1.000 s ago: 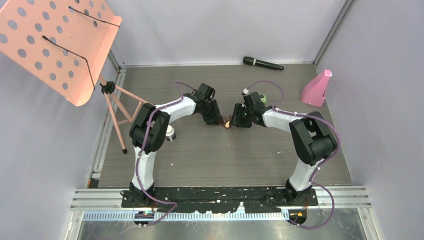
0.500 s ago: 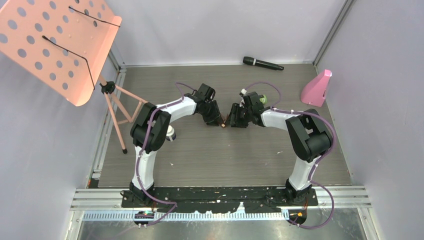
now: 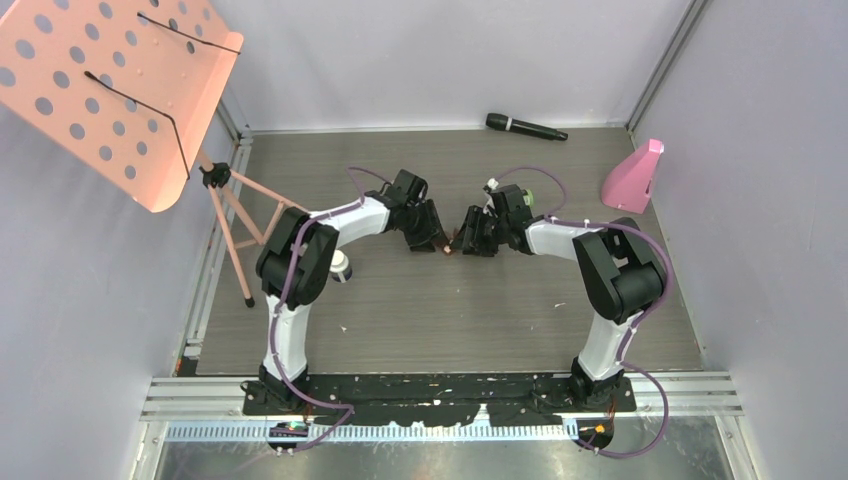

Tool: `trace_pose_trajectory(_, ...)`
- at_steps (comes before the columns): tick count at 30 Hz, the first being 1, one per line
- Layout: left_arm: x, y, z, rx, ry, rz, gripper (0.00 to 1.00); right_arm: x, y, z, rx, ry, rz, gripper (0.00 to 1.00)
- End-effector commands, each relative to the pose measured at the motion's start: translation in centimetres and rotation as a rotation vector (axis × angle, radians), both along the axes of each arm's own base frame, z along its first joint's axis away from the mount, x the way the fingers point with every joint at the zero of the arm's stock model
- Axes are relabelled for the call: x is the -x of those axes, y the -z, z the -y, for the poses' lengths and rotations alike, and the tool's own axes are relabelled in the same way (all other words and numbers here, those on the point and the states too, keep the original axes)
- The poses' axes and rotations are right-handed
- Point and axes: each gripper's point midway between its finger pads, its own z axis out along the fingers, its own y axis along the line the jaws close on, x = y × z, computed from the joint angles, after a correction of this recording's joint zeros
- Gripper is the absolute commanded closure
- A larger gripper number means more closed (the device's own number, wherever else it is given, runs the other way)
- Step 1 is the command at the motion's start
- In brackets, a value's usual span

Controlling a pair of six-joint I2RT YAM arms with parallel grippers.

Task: Sort the pills into containers
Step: Adjust the pill in the pill container.

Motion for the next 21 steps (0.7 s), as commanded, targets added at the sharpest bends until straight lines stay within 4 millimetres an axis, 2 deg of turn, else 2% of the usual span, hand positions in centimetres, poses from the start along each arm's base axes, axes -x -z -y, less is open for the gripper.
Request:
trace_pose_trajectory(1,-2.0,-5.0,0.8,0.129,-0.042,0.158,0.52,-0.4,-1.3,0.7,-0.009,0.019,0.043,0.48)
trace_pose_trajectory(4,-2.9,-6.3,0.7,0.159,-0.065,0.201,0.51,-0.5,-1.3,1.0,-0.003,0.025,0.045,0.48)
trace_pose_trajectory(7,-3.6,-6.5,0.4,0.154,-0.093,0.212,0.51,-0.6,-1.1,1.1,0.006,0.030,0.037,0.48)
trace_pose_trajectory(14,-3.4,-4.0,-1.1,0.044,-0.128,0.119,0.57,-0.9,-0.8,1.4,0.032,0.038,0.031,0.50)
trace_pose_trajectory(21,-3.4,-2.6,-1.2,0.000,-0.119,0.076,0.57,-1.3,-0.7,1.1,0.022,0.038,0.034,0.50)
